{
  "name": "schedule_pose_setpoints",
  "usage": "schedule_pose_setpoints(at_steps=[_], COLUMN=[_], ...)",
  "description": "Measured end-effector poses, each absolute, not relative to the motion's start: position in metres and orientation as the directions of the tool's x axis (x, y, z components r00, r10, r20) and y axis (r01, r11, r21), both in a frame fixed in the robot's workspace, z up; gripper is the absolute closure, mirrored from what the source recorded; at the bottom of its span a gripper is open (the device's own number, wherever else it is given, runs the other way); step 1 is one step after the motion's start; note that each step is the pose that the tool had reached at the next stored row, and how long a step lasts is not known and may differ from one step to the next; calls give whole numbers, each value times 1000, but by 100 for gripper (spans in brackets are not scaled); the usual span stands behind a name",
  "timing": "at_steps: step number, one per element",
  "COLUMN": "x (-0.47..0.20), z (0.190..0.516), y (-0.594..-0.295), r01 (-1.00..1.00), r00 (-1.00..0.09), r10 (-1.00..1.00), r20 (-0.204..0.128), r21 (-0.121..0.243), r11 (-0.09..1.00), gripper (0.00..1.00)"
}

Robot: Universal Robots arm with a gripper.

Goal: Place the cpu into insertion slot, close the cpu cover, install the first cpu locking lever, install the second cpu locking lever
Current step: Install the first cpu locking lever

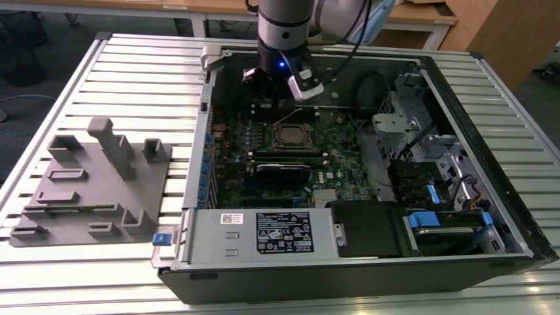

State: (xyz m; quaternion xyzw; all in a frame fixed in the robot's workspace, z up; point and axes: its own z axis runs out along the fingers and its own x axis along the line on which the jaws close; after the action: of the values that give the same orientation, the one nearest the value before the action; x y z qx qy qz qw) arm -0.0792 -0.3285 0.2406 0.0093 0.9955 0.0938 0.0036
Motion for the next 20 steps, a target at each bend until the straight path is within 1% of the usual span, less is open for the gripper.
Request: schedule_pose_setpoints(at_steps=[20], x=[-48], z=[234], y=[-327], r01=[38], r00=[-999], r10=[39], r20=[-5], r21=[187], r11=[982], gripper=[89])
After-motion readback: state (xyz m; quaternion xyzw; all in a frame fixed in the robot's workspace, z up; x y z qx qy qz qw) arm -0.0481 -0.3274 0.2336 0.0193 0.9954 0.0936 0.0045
